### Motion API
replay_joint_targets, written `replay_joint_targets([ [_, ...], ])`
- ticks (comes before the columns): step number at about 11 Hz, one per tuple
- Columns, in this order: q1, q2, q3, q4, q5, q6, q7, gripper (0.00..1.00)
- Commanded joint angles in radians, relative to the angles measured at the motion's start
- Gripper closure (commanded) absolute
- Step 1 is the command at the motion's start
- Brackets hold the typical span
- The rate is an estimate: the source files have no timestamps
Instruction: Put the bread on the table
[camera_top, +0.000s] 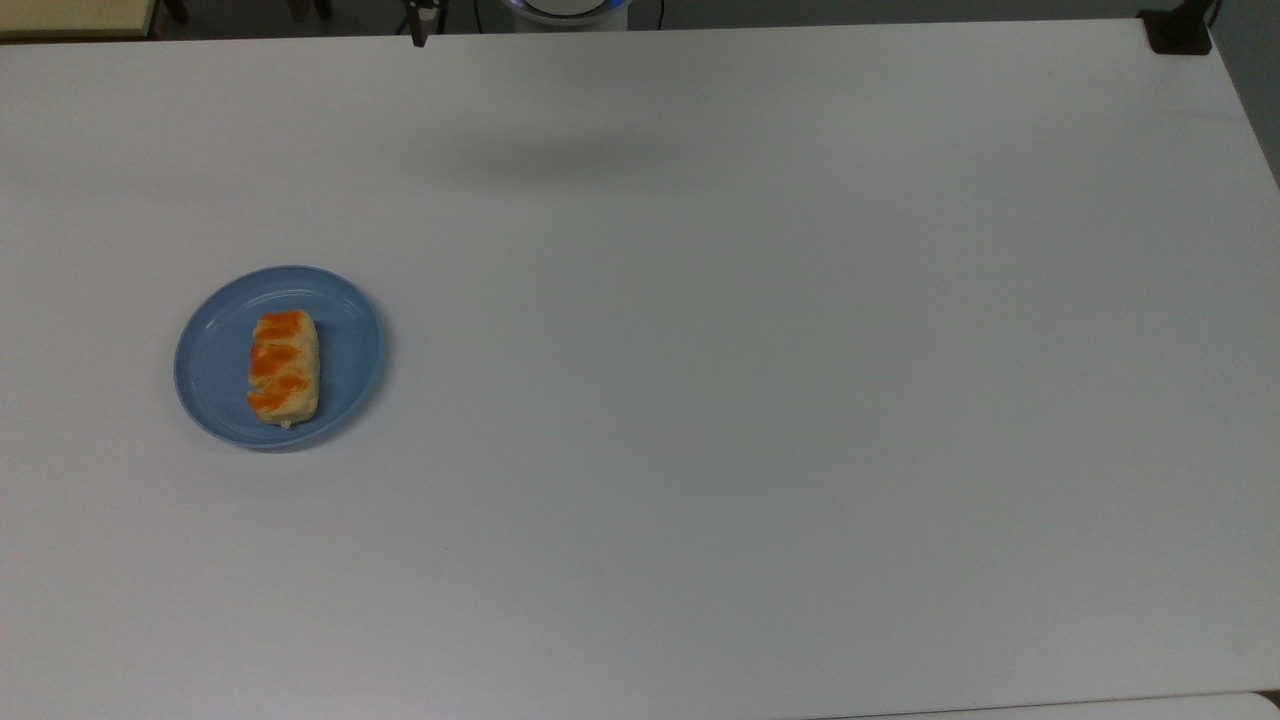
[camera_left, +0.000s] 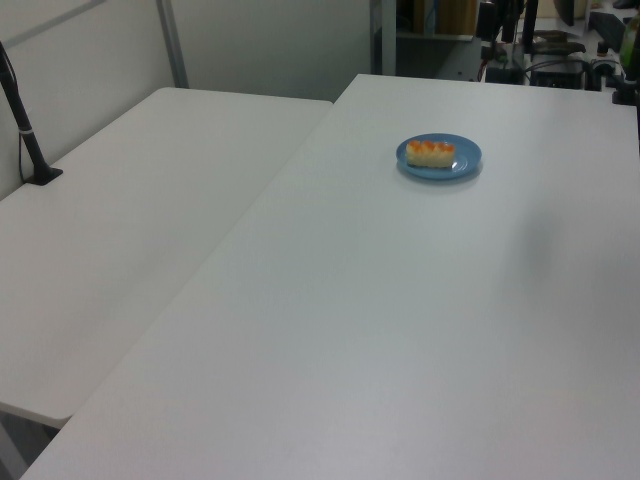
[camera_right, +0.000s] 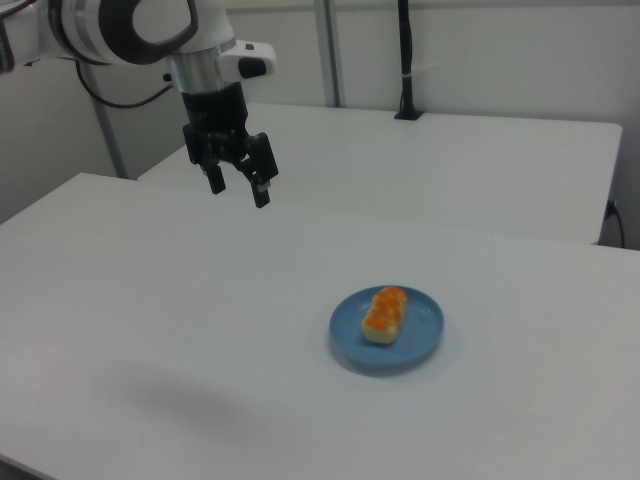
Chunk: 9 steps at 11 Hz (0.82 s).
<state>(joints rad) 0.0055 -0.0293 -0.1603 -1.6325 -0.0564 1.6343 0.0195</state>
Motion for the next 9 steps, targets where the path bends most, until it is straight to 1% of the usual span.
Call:
replay_joint_targets([
  [1, 0.014, -0.034, -0.015, 0.0, -0.002, -0.057, -0.053, 0.0],
  [5, 0.031, -0.029, -0.012, -0.004, -0.01, -0.074, -0.055, 0.0],
  [7, 0.03, -0.002, -0.013, -0.001, -0.014, -0.06, -0.12, 0.0],
  [8, 0.028, 0.003, -0.022, 0.0, -0.013, -0.041, -0.147, 0.0],
  [9, 0.03, 0.005, -0.051, 0.0, -0.011, -0.01, -0.15, 0.0],
])
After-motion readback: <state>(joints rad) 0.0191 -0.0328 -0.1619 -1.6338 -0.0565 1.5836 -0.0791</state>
